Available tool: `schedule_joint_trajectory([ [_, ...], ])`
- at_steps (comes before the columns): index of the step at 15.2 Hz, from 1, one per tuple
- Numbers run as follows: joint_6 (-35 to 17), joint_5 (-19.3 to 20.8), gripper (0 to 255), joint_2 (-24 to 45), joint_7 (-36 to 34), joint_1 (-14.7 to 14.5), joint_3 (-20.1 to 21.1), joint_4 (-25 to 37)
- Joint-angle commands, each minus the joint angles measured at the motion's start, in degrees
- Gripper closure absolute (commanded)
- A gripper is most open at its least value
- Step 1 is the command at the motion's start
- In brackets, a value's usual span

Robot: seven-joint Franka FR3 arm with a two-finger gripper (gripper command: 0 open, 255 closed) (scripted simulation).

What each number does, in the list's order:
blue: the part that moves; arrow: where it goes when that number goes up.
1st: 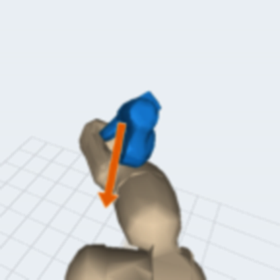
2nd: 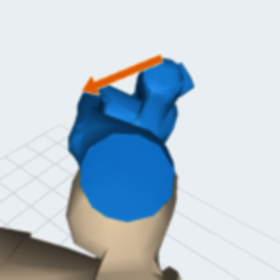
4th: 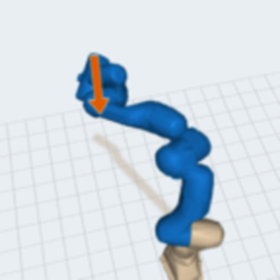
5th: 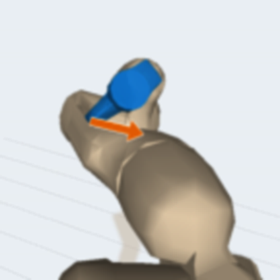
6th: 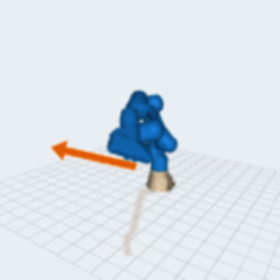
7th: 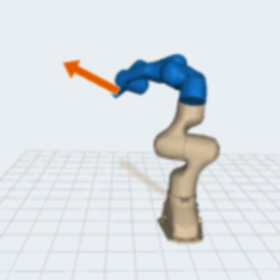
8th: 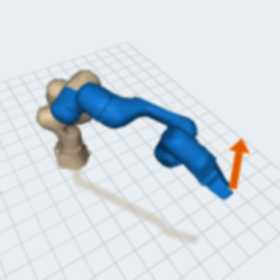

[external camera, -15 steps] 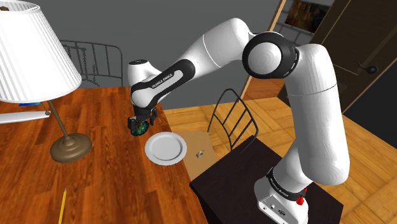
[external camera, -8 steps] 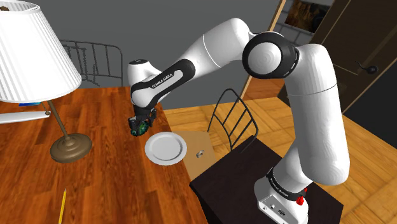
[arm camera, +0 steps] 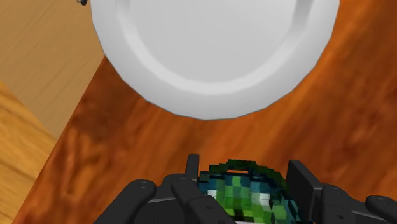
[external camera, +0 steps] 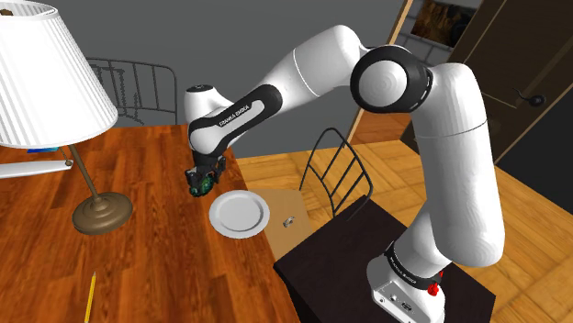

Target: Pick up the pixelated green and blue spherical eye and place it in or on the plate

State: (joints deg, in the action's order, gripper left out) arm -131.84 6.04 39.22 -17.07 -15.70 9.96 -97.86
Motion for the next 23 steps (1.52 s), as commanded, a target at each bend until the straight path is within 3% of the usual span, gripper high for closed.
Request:
schedule_joint_trajectory([
  [1,0.7,-0.15,255,-0.83,0.08,0.08,0.15,-0.16],
  [7,2.57,-0.5,255,-2.92,0.2,0.28,0.44,-0.34],
  [8,2.57,-0.5,0,-2.92,0.2,0.28,0.44,-0.34],
  [14,-2.1,5.0,0,3.9,0.11,-3.16,-1.9,9.9],
  [23,-5.08,5.56,0,8.37,-0.16,-3.47,-2.5,11.39],
])
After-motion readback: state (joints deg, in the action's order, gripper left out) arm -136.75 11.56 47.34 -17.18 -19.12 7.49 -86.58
